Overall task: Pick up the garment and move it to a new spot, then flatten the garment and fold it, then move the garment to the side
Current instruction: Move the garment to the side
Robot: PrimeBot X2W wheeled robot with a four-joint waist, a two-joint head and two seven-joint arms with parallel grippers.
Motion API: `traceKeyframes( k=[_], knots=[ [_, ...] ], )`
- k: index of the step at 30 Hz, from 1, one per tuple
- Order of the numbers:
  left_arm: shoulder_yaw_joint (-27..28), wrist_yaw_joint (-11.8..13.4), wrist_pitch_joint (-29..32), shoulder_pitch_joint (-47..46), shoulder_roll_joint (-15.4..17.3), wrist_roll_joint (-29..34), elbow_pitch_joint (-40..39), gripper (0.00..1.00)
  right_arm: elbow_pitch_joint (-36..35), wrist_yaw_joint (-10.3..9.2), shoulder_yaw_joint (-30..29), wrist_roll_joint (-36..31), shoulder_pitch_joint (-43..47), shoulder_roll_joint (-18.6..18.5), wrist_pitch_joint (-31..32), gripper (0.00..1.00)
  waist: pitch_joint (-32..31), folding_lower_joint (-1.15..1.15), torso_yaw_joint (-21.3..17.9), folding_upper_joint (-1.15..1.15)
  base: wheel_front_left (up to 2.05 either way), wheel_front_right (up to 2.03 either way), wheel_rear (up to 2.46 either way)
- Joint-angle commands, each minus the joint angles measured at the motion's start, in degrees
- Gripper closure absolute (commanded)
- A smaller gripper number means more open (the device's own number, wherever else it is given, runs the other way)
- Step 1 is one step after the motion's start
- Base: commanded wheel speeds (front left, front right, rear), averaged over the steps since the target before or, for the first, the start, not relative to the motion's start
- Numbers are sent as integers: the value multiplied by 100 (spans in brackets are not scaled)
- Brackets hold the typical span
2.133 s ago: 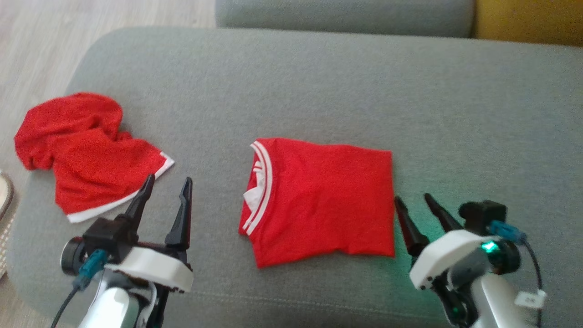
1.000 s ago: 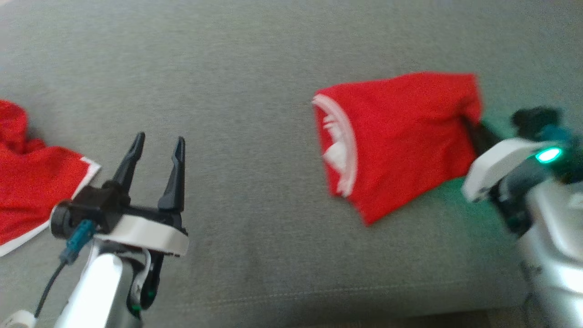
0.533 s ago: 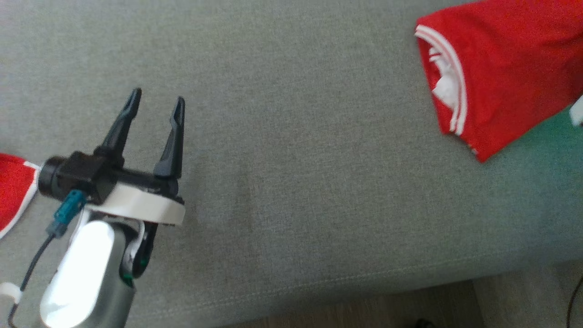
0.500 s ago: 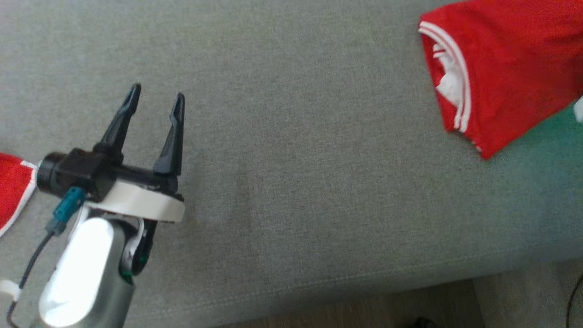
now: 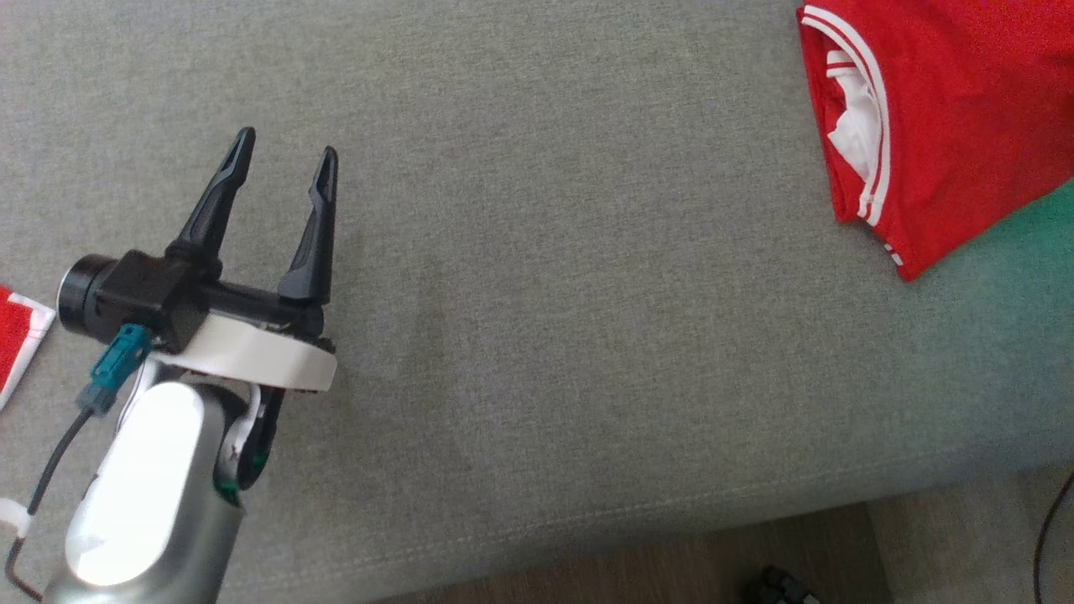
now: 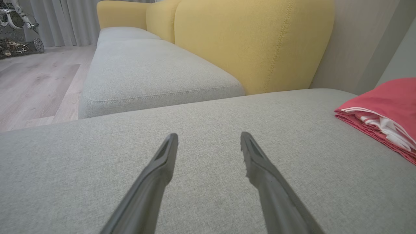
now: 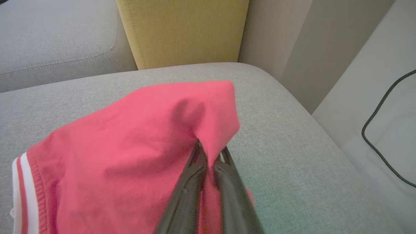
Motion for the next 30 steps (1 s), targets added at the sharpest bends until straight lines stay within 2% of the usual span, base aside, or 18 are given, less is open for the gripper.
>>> traceKeyframes(
  k=[1, 8, 12, 16, 22, 25, 30],
  knots=[
    [188, -10, -62, -157, 173, 18, -158, 0, -172, -4, 49, -21, -127, -74, -105, 0, -14, 0, -13, 0, 0, 0, 0],
    [196, 9, -64, -133, 194, 3, -156, 0, -173, -4, 100, -32, -99, -71, -292, 0, -48, 0, -43, 0, 0, 0, 0],
    [210, 29, -65, -66, 185, -37, -105, 0, -319, -4, 97, -258, 41, 46, -644, 0, -153, 0, -29, 0, 0, 0, 0],
    [277, 112, -66, 114, 150, -114, -19, 0, -699, -4, 18, -594, 408, 590, -1073, 0, -363, 0, -16, 0, 0, 0, 0],
    [391, 232, -67, 447, 81, -235, 25, 0, -1450, -4, 266, -866, 1230, 1551, -1395, 0, -721, 0, 127, 0, 0, 0, 0],
    [436, 280, -68, 593, 43, -279, 22, 0, -1744, -4, 472, -846, 1574, 1820, -1489, 0, -882, 0, 267, 0, 0, 0, 0],
    [520, 355, -68, 857, 5, -331, 43, 0, -2142, -4, 791, -841, 2039, 2005, -1566, 0, -1171, 0, 524, 0, 0, 0, 0]
  ],
)
